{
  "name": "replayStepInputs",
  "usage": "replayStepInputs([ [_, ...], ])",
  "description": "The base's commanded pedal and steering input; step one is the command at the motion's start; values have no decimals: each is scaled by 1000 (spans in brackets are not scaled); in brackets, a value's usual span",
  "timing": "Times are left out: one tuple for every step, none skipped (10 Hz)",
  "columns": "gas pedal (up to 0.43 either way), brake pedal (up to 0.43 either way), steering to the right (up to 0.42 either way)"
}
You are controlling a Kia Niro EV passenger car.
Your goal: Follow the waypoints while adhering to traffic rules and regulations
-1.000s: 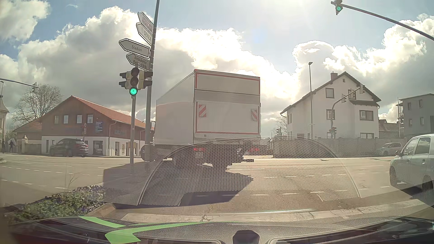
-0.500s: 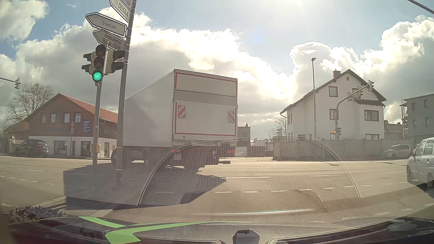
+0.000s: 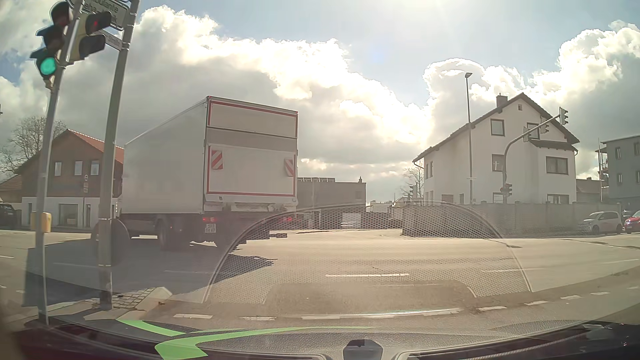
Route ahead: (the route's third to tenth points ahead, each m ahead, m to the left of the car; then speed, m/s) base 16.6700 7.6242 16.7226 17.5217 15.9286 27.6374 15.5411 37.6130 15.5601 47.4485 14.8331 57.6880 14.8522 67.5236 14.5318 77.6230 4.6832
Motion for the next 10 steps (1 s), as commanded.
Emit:
replayStepInputs([
  [169, 0, 20],
  [169, 0, 17],
  [150, 0, 12],
  [150, 0, 8],
  [130, 0, 3],
  [118, 0, -3],
  [118, 0, -12],
  [118, 0, -23],
  [110, 0, -36],
  [110, 0, -49],
])
